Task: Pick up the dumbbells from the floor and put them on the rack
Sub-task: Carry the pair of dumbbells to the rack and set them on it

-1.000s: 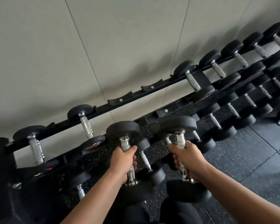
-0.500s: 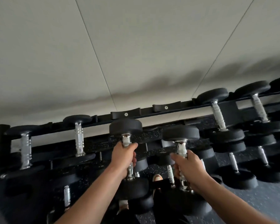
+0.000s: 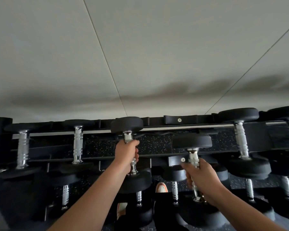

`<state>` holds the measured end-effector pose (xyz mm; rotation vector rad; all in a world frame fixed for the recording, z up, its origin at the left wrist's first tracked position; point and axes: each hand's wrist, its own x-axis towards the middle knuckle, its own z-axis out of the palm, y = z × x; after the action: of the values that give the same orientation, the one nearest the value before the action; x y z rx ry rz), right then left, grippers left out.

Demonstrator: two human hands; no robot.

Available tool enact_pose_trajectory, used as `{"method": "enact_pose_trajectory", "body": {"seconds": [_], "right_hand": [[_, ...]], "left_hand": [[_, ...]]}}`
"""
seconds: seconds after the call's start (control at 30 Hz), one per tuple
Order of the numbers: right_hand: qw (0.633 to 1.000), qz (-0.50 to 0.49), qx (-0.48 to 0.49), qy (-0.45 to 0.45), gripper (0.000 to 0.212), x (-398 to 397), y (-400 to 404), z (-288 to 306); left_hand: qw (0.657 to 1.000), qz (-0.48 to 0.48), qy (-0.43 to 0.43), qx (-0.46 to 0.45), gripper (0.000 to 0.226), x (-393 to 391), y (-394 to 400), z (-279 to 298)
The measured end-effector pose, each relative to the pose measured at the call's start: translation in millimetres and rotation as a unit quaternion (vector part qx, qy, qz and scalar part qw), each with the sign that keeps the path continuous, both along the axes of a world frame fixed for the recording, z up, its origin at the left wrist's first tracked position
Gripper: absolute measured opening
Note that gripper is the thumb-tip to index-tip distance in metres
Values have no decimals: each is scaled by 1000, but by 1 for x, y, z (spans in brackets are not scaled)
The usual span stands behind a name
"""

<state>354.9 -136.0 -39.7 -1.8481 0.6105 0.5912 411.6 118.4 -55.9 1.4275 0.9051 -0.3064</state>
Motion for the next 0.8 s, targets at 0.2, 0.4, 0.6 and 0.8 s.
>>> {"method": "enact_pose_trajectory", "body": {"seconds": [0.2, 0.4, 0.6, 0.8], "right_hand": [[1000, 17, -10, 3, 35, 14, -4, -6], [1000, 1, -8, 16, 30, 22, -6, -14], [999, -18, -2, 28, 30, 30, -12, -23], [998, -39, 12, 44, 28, 43, -11, -28]], "left_hand": [[1000, -13, -18, 16, 13, 27, -3, -11], [999, -22, -19, 30, 11, 42, -5, -30], [998, -25, -31, 40, 12, 47, -6, -46], [990, -50, -64, 115, 17, 40, -3, -56]]}}
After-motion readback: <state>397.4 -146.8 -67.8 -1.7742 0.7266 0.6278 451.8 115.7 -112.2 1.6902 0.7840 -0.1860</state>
